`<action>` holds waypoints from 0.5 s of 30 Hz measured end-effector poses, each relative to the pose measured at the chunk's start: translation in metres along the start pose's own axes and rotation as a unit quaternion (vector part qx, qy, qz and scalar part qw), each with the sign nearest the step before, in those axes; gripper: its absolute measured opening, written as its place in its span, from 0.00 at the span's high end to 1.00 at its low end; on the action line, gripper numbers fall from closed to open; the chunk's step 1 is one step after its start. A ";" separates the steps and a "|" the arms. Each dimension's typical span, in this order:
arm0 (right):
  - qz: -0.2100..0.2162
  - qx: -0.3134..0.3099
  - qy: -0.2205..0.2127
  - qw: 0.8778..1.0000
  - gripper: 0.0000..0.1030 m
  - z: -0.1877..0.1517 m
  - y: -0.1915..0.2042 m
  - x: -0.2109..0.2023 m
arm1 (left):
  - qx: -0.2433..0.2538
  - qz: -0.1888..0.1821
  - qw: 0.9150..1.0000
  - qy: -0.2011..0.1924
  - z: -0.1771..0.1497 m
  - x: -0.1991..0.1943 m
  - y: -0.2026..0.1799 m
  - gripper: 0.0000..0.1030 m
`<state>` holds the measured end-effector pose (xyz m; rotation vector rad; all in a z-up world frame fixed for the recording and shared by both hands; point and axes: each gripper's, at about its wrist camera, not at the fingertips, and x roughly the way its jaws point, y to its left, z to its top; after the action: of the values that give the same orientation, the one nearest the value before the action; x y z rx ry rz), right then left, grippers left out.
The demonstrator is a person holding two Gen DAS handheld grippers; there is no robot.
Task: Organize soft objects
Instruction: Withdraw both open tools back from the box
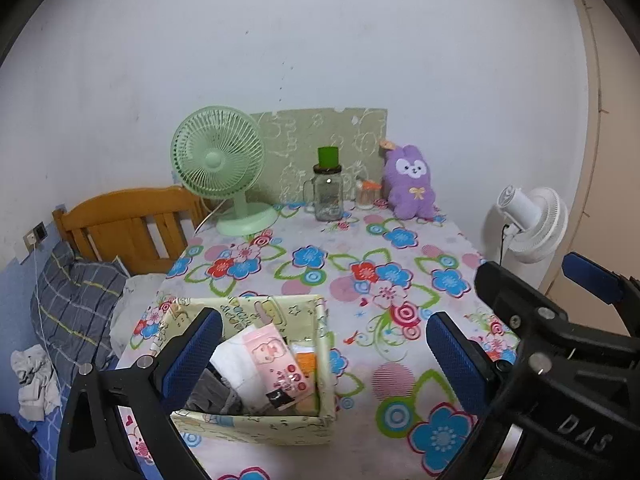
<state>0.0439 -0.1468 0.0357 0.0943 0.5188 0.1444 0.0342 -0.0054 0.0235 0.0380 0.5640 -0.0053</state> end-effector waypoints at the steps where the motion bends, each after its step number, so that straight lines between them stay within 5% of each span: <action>1: -0.003 0.002 -0.002 1.000 0.06 0.000 -0.004 -0.003 | 0.000 -0.001 1.000 -0.002 0.001 -0.002 -0.002 0.00; 15: -0.037 0.018 -0.035 0.999 0.02 -0.003 -0.043 -0.042 | -0.006 0.008 1.000 -0.024 0.000 -0.029 -0.013 0.00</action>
<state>0.0110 -0.1962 0.0477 0.1152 0.4541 0.0589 0.0094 -0.0184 0.0389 0.0299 0.5147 0.0131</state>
